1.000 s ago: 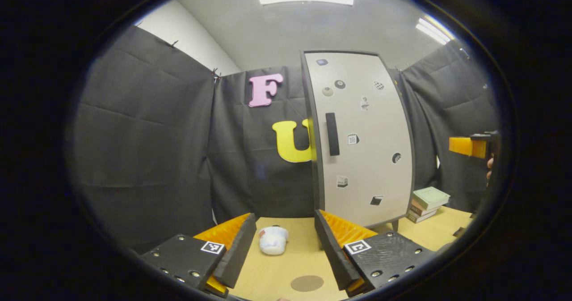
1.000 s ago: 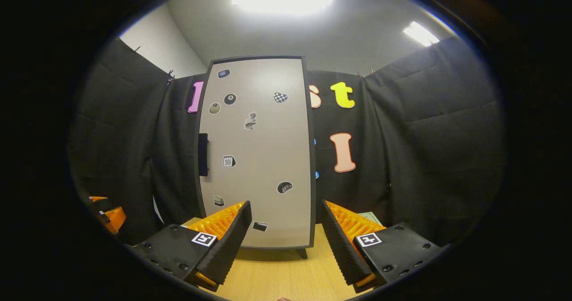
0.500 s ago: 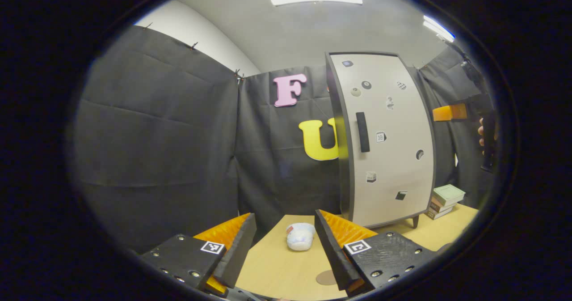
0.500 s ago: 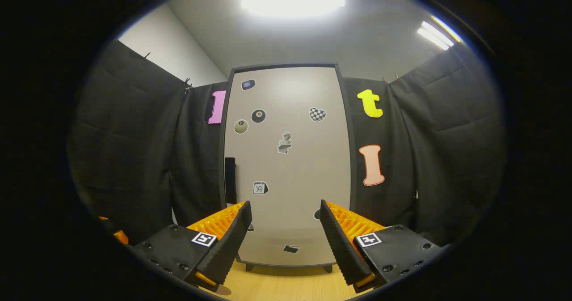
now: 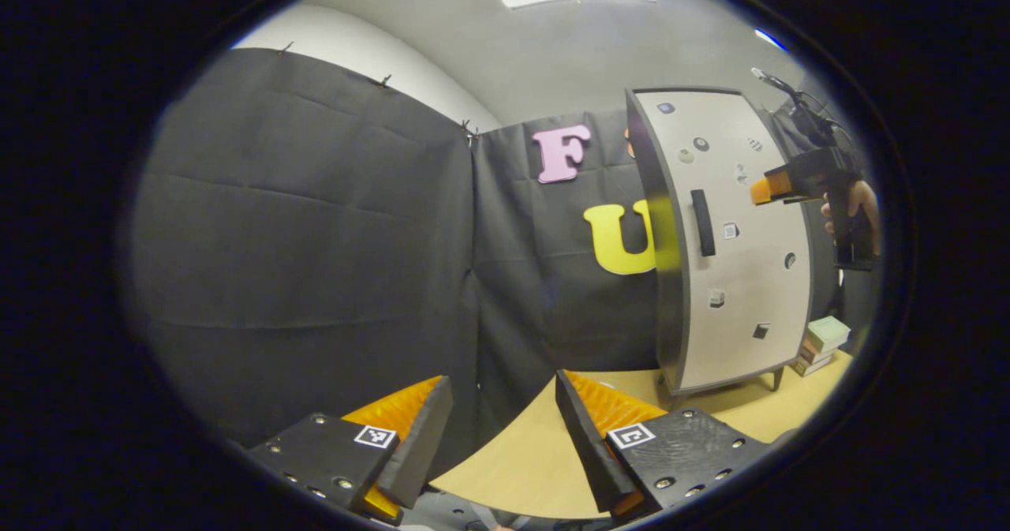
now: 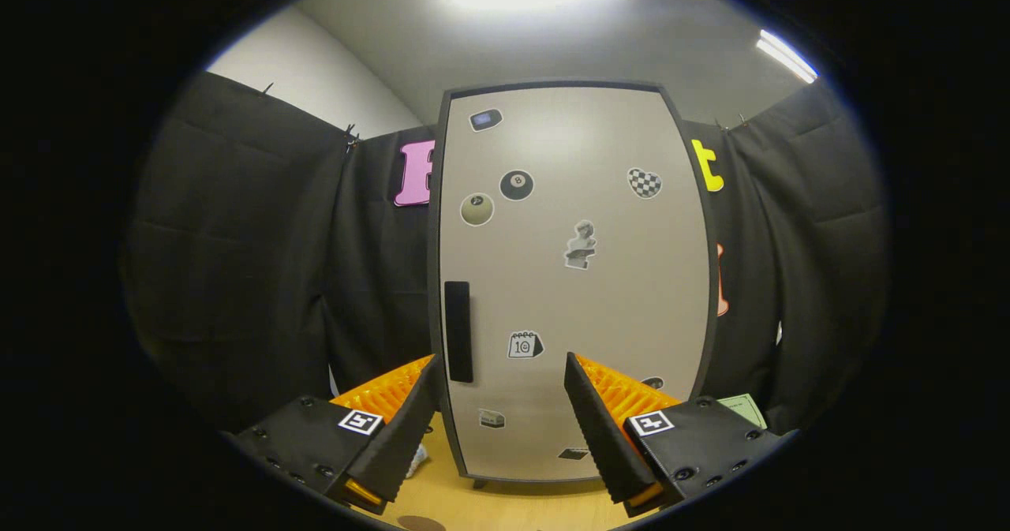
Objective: Open the cabinet door with the right hand, grasp the bottle in the cabinet with the left hand and place it on the coaster, then close the cabinet door with the right hand.
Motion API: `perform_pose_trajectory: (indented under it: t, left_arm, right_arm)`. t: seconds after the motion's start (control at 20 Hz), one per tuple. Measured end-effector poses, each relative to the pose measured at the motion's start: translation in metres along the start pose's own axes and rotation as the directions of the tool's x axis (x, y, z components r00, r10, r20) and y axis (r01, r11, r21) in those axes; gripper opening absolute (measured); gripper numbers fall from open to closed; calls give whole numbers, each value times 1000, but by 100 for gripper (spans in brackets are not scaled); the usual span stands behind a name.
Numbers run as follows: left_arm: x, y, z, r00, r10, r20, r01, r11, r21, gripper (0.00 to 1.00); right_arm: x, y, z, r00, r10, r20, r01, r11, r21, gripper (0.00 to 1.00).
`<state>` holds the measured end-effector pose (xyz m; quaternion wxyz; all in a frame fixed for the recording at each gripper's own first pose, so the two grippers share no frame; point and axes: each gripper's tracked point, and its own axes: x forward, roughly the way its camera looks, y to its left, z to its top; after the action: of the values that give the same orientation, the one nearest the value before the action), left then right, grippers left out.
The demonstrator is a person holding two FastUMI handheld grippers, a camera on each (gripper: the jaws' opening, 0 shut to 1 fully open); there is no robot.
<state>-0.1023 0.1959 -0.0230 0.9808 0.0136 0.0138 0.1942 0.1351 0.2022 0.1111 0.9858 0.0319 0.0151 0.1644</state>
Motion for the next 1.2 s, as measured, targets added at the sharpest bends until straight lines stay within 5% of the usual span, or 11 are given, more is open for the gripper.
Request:
perform_pose_trajectory:
  t: [0.55, 0.95, 1.2]
  left_arm:
    - [-1, 43, -18, 998, 65, -28, -65, 998, 3, 80]
    - [-2, 79, -34, 994, 97, -49, -97, 995, 5, 80]
    - [1, 90, -38, 993, 102, -58, -102, 995, 7, 80]
  right_arm:
    - [70, 56, -13, 996, 46, -80, -48, 999, -22, 96]
    - [119, 61, -24, 987, -26, -156, 20, 999, -40, 92]
    - [140, 53, -37, 977, -77, -199, 74, 997, -24, 63]
